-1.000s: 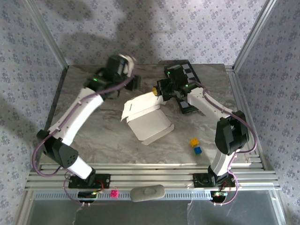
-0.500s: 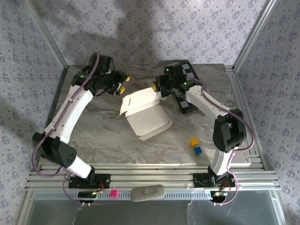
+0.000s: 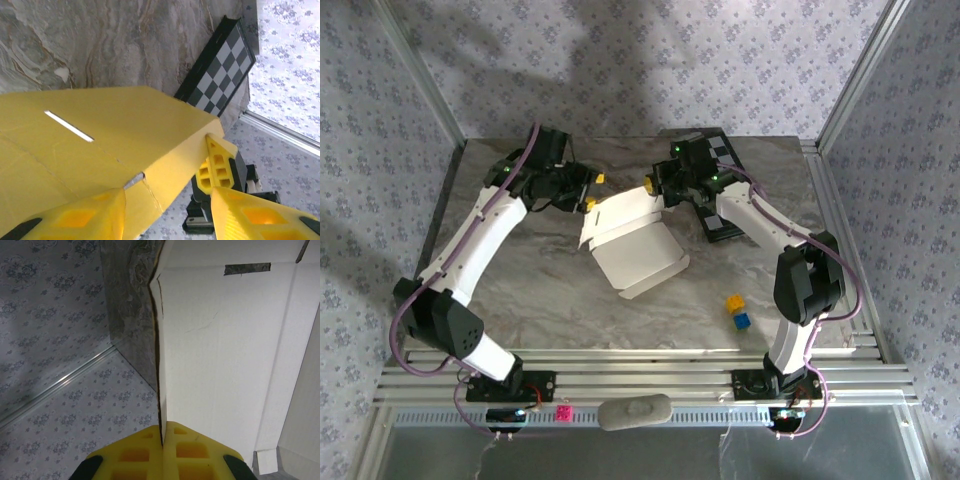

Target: Fold the paper box

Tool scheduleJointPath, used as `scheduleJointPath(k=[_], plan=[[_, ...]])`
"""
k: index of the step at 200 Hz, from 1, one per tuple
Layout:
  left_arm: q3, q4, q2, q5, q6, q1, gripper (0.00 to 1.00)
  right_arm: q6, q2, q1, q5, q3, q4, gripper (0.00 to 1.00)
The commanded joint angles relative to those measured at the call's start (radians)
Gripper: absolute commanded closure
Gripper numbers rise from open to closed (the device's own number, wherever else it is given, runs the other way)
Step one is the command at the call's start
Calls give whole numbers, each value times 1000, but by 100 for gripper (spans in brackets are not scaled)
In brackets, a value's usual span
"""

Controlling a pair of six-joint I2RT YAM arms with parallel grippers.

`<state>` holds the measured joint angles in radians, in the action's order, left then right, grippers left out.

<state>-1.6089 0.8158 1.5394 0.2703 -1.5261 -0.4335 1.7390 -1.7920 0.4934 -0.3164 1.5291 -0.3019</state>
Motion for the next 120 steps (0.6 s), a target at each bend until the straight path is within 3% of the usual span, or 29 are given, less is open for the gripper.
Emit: scheduleJointPath(k=[1, 36, 120], plan=[[-11, 15, -15, 40, -123, -8, 52, -13, -14, 0, 19, 39, 3, 100], [-78, 97, -30, -21, -92, 14, 51, -22, -23, 1, 23, 42, -6, 100], [-46, 39, 4, 30, -106, -9, 51, -24, -41, 5, 17, 60, -6, 100]])
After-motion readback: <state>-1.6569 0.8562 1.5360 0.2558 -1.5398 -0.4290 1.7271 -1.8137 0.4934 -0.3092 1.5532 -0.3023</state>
